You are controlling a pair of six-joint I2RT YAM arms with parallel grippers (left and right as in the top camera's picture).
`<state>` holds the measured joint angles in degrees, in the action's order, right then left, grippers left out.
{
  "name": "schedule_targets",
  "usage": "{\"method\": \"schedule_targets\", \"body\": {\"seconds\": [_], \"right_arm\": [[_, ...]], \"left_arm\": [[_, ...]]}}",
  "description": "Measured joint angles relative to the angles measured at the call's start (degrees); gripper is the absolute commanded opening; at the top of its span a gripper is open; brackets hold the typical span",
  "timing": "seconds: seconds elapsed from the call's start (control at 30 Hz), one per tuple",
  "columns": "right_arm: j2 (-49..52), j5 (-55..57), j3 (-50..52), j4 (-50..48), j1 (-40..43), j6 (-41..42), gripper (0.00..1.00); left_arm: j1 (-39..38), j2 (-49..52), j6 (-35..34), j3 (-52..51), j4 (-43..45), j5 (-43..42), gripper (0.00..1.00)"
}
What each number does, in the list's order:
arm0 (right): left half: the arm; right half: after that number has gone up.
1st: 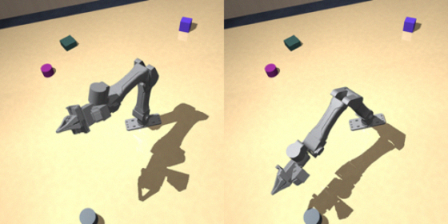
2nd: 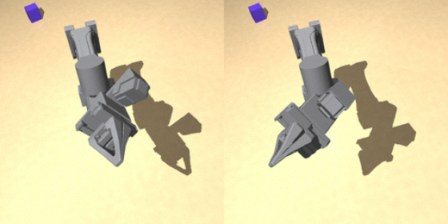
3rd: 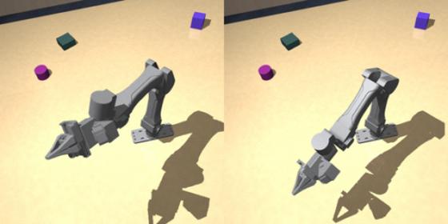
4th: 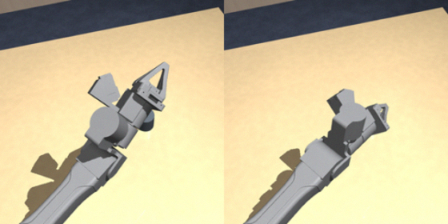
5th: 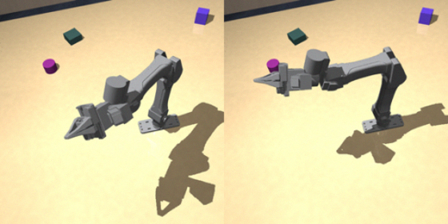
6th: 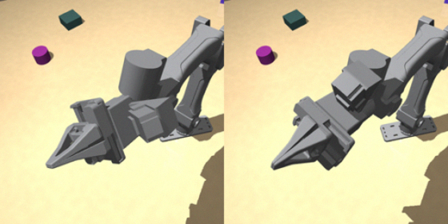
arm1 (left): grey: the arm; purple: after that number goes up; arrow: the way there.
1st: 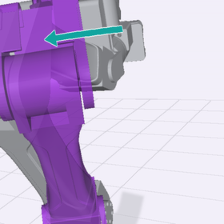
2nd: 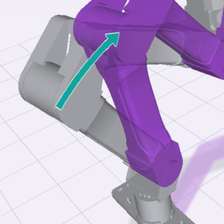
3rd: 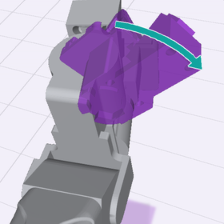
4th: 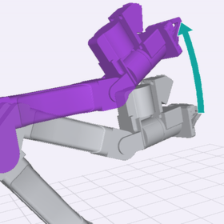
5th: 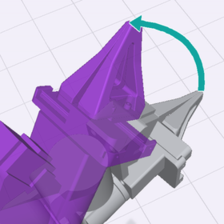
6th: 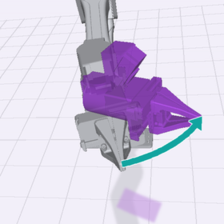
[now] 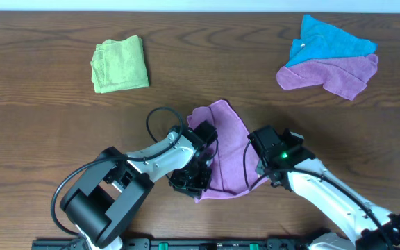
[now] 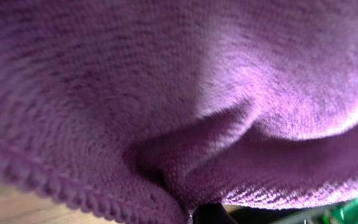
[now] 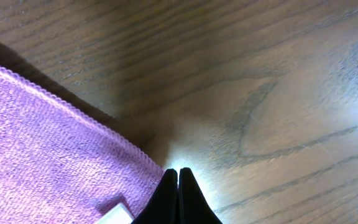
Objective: Fold the cloth
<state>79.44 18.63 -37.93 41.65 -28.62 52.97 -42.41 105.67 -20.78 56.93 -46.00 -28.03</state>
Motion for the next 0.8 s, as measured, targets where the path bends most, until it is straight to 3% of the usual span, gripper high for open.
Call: {"method": "schedule_targets", "body": {"seconds": [0.07,0.13,0.47,0.5,0.53,0.57,0.63,0.67,0.7,0.73,0.8], "right_arm": [[0.0,1.4,0.0,-0.26,0.02,0.0,0.01],[0.0,2.82,0.0,-1.09,0.02,0.0,0.02],[0.0,5.6,0.0,-3.74,0.0,0.0,0.01],[0.0,5.53,0.0,-3.61,0.0,0.0,0.04],[0.0,5.35,0.0,-3.5,0.0,0.02,0.18],[0.0,5.29,0.0,-3.43,0.0,0.17,0.24],[0.02,4.87,0.0,-3.19,0.02,-0.15,0.08],[0.0,4.46,0.0,-3.21,0.0,-0.11,0.12],[0.0,4.07,0.0,-3.21,0.02,0.07,0.23],[0.0,3.82,0.0,-3.23,0.02,0.28,0.6],[0.0,3.72,0.0,-3.21,0.02,0.2,0.99]], "left_arm": [[0.04,-0.02,-1.46,0.0,0.2,0.72,0.13],[0.17,-0.07,-1.9,0.02,0.31,1.14,0.22],[8.63,-0.57,-2.16,0.37,-1.2,4.17,0.23],[10.16,-0.57,-1.73,0.37,-1.79,4.46,0.25],[11.72,-0.57,-1.31,0.37,-2.47,4.7,0.27],[12.46,-0.57,-1.07,0.37,-2.97,4.81,0.29],[14.4,-0.55,0.17,0.37,-4.52,5.99,0.43],[14.82,-0.55,0.57,0.37,-4.87,6.27,0.51],[14.95,-0.55,0.98,0.37,-5.29,6.29,0.51],[14.95,-0.55,1.31,0.37,-5.92,6.49,0.51],[14.88,-0.52,1.55,0.37,-6.88,6.97,0.6]]}}
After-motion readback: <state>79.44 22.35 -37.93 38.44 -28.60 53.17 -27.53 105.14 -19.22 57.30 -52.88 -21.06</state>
